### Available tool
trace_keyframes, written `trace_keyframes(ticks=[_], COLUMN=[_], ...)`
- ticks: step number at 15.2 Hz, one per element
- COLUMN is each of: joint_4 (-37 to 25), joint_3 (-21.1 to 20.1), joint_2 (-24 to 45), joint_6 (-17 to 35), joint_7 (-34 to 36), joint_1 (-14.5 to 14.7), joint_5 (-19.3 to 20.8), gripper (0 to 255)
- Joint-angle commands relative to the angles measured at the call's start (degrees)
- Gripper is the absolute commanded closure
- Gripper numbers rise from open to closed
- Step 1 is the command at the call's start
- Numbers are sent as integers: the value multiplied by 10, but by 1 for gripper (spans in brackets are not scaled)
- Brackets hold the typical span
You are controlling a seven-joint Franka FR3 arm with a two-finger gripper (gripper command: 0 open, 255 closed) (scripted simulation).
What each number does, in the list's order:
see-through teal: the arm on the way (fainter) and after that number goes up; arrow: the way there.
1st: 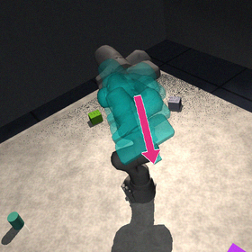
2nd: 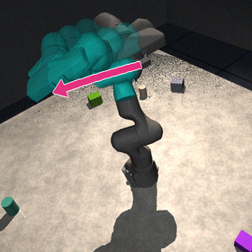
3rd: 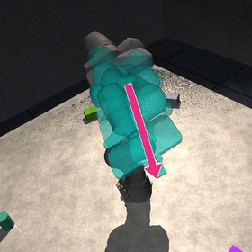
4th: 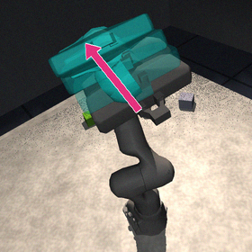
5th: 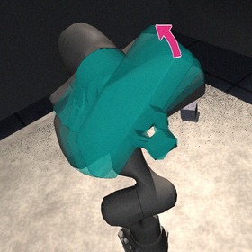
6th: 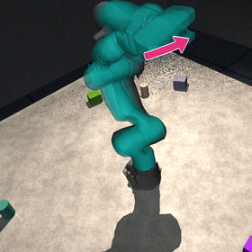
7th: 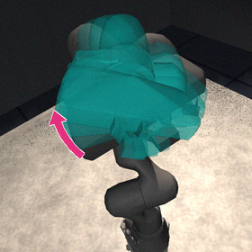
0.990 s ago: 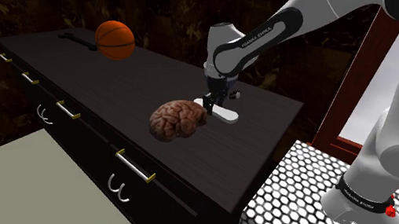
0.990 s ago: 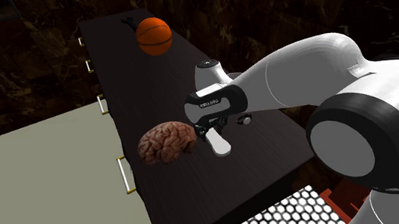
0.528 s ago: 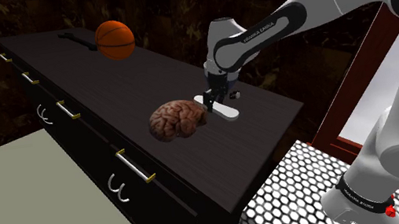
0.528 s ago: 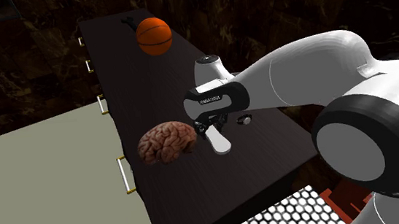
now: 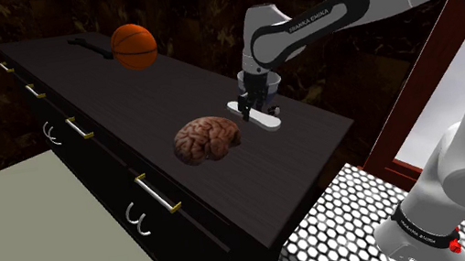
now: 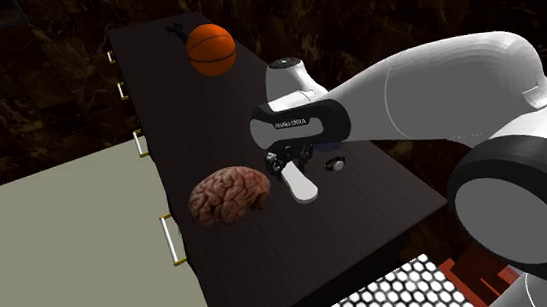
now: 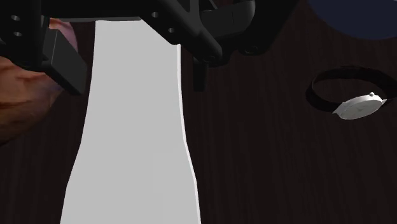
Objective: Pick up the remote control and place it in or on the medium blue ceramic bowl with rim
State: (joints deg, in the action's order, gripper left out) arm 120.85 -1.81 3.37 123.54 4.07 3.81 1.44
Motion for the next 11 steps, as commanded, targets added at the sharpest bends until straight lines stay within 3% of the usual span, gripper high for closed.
trace_keyframes(ticks=[1, 11], joint_4=[-13, -60], joint_3=[0, 0], joint_2=[-4, -30], joint_6=[-17, -90], joint_7=[0, -2], joint_1=[0, 0], joint_5=[0, -2], gripper=[255, 255])
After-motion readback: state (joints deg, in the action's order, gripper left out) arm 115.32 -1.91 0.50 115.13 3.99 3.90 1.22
